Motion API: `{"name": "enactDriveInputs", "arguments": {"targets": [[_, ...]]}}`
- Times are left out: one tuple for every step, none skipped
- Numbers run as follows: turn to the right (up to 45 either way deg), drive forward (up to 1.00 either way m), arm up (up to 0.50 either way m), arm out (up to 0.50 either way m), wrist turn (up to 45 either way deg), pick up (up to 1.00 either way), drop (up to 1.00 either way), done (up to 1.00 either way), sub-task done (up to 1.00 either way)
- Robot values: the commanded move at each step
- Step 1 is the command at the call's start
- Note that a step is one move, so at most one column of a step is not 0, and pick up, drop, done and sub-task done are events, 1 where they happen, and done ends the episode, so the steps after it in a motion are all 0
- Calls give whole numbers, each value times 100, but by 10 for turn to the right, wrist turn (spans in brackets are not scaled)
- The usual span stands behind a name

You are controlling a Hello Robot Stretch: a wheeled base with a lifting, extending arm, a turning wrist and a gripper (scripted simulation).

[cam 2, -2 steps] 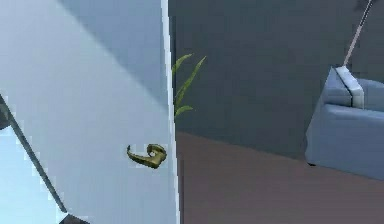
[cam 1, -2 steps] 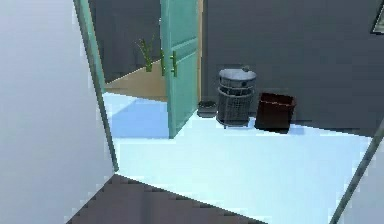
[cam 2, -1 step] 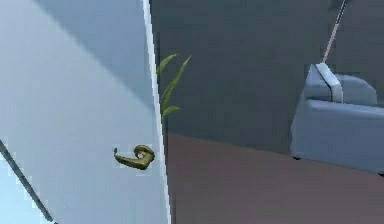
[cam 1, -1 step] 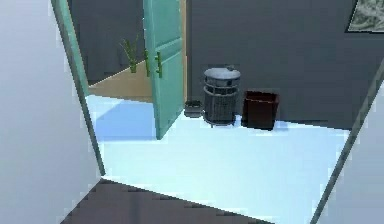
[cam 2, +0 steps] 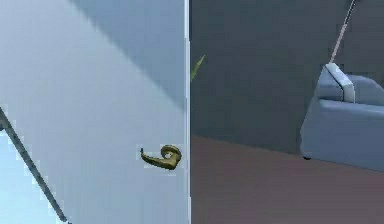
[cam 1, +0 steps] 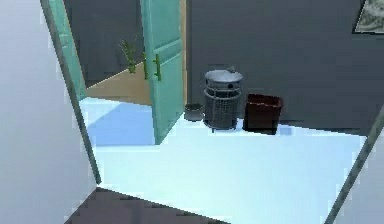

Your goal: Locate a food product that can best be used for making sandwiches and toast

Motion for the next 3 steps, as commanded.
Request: {"name": "enactDriveInputs", "arguments": {"targets": [[270,0,0,0,0,0,0,0,0],[0,100,0,0,0,0,0,0,0],[0,25,0,0,0,0,0,0,0]]}}
